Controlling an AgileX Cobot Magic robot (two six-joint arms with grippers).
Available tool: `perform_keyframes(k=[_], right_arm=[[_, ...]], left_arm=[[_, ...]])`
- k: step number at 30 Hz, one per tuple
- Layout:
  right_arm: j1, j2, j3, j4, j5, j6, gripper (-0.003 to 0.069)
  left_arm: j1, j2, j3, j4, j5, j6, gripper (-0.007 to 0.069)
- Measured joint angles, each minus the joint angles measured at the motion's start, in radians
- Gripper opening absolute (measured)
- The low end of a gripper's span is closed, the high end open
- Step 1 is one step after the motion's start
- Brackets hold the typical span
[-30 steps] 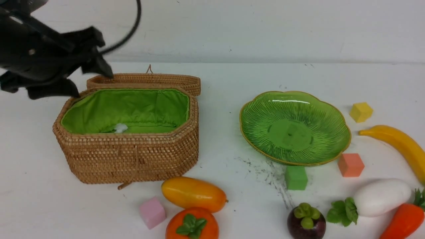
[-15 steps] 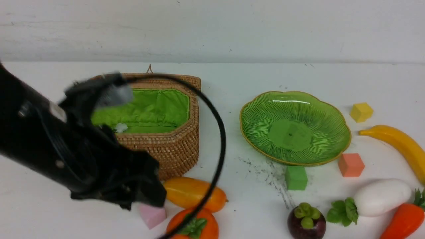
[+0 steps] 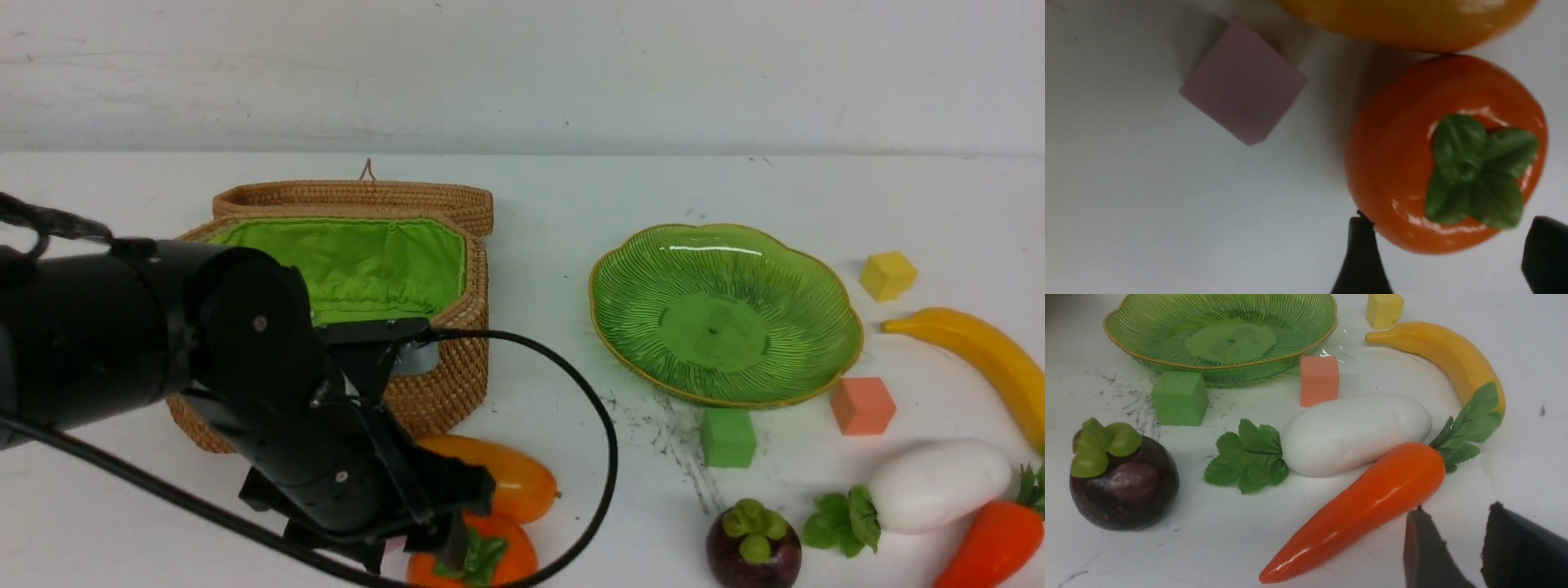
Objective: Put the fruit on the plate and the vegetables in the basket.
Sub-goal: Grab a tomato with your left arm and place it on the plate on the right.
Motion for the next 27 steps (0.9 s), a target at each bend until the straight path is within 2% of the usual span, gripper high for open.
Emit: perform_keyframes(k=[8, 15, 20, 27], right_arm=[[0.000, 0.000, 0.000, 0.000, 0.000, 0.000, 0.0242], [0.000, 0.000, 0.000, 0.000, 0.000, 0.000, 0.0242], [0.000, 0.000, 0.000, 0.000, 0.000, 0.000, 0.0242], [0.000, 0.000, 0.000, 0.000, 0.000, 0.000, 0.0242]], left_arm=[[0.000, 0.102, -0.002, -0.034, -0.042, -0.089, 0.0491], [0.000, 0.136, -0.015, -0.085, -0.058, -0.098, 0.0493], [0.000, 0.137, -0.016, -0.096, -0.061, -0.099, 0.0454], [0.000, 0.135, -0.016, -0.096, -0.060, -0.099, 0.0451]])
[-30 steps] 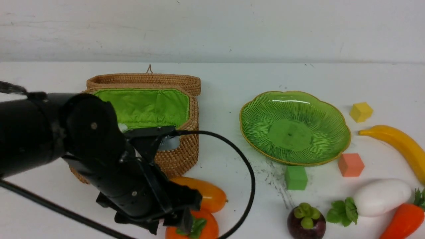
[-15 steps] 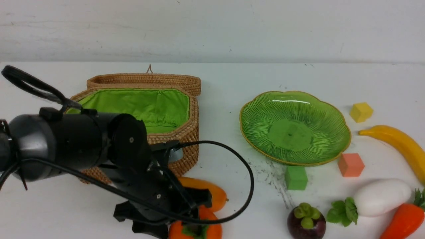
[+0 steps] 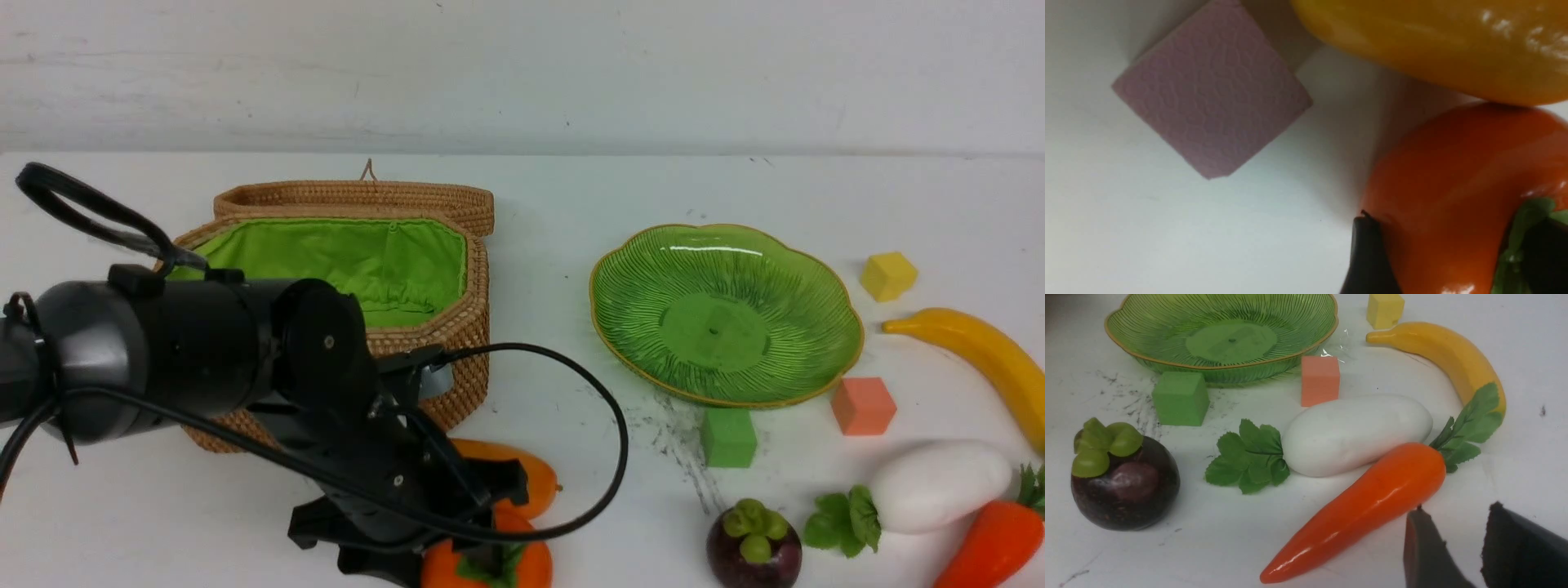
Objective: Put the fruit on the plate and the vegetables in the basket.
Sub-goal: Grab a tomato with your left arm and place it on the plate on the right.
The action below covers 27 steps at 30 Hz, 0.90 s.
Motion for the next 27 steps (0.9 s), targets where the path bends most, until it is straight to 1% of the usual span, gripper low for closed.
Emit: perform_keyframes(k=[9, 17, 21, 25, 27], right_arm=[[0.000, 0.000, 0.000, 0.000, 0.000, 0.000, 0.0242], [0.000, 0.000, 0.000, 0.000, 0.000, 0.000, 0.0242], [0.000, 0.000, 0.000, 0.000, 0.000, 0.000, 0.0242], [0.000, 0.000, 0.000, 0.000, 0.000, 0.000, 0.0242], [0.000, 0.000, 0.000, 0.000, 0.000, 0.000, 0.0242]], left_arm=[[0.000, -0.050, 0.009, 0.032, 0.012, 0.004, 0.0447], [0.000, -0.152, 0.011, 0.031, 0.062, 0.004, 0.0447], [0.000, -0.207, 0.012, -0.002, 0.092, 0.022, 0.0444], [0.000, -0.270, 0.012, -0.105, 0.111, 0.100, 0.0444], [0.000, -0.279, -0.012, -0.133, 0.126, 0.121, 0.0444]])
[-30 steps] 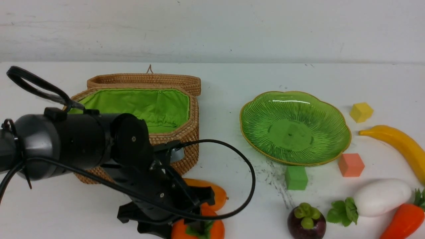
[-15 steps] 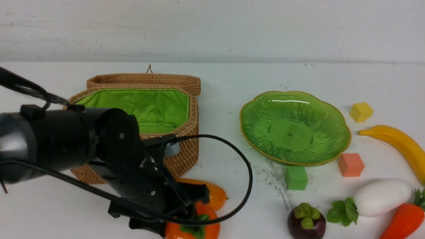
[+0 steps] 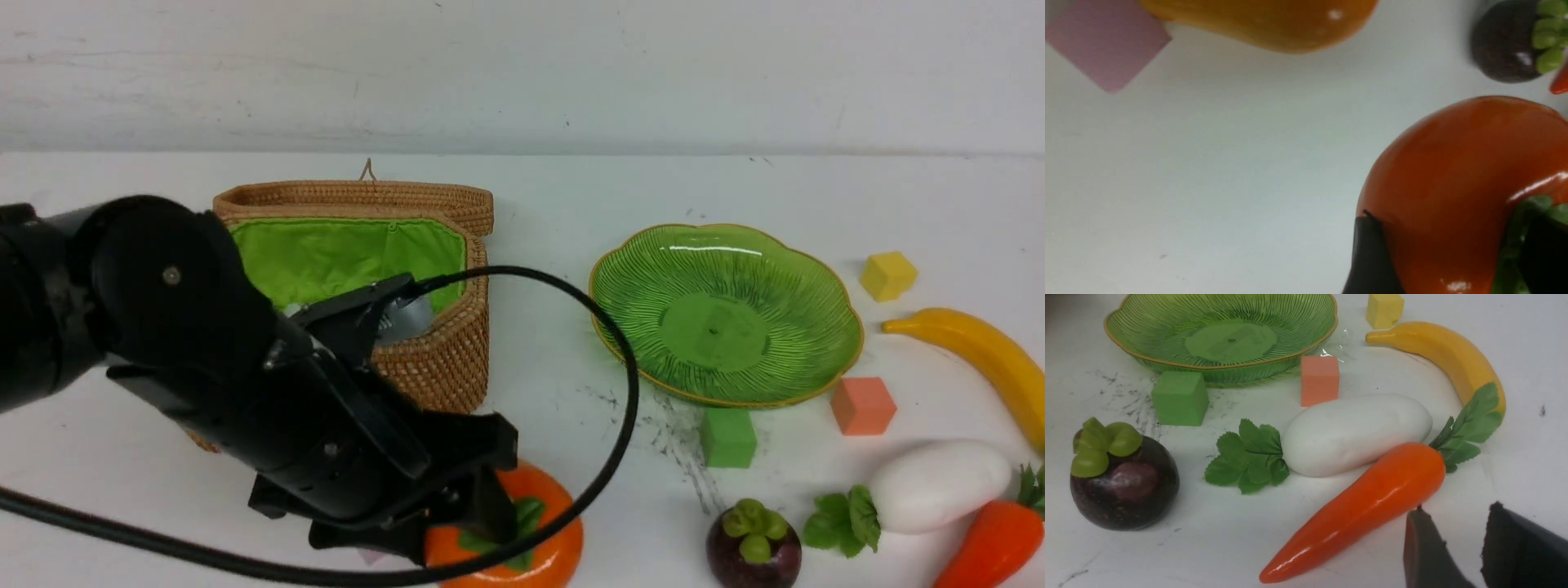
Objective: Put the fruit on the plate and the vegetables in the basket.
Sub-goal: Grab a tomato with your left arm and place it on the plate on the right.
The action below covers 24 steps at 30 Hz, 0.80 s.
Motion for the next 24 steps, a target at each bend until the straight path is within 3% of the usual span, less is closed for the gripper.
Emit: perform_keyframes(k=[7, 18, 24], right_arm=[[0.000, 0.000, 0.000, 0.000, 0.000, 0.000, 0.0242], [0.000, 0.000, 0.000, 0.000, 0.000, 0.000, 0.0242], [0.000, 0.000, 0.000, 0.000, 0.000, 0.000, 0.0242]], left_arm=[[0.000, 0.096, -0.264, 0.051, 0.008, 0.008, 0.0441], [0.000, 0.687, -1.032, 0.088, 0.061, -0.042, 0.0438], [0.000, 0.930, -1.288, 0.162, 0.118, -0.149, 0.0437]])
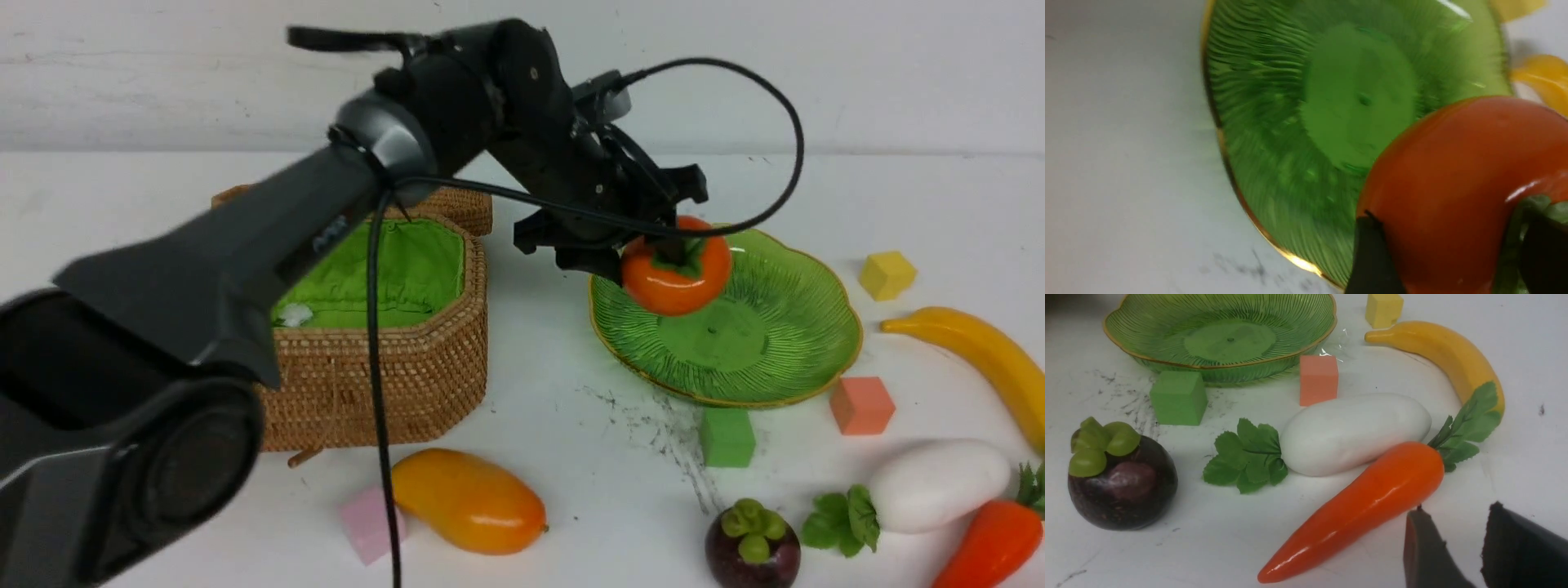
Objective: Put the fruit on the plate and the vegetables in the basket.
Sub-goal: Grab a tomato with your left arm and place it on the plate on the right.
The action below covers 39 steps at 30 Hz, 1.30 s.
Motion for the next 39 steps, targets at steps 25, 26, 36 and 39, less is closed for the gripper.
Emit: perform_keyframes(k=[25, 26, 36, 39], right_arm=[[0.000, 0.000, 0.000, 0.000, 0.000, 0.000, 0.0242], [0.000, 0.000, 0.000, 0.000, 0.000, 0.000, 0.0242], [0.000, 0.000, 0.000, 0.000, 0.000, 0.000, 0.0242], [0.000, 0.000, 0.000, 0.000, 0.000, 0.000, 0.0242]], left_arm=[[0.000, 0.100, -0.070, 0.020, 0.026, -0.107, 0.0406], [0.000, 0.100, -0.070, 0.015, 0.031, -0.107, 0.0407], [0.000, 0.016, -0.070, 0.050, 0.185, -0.118, 0.0445], [0.000, -0.065, -0.070, 0.122, 0.254, -0.111, 0.0446]])
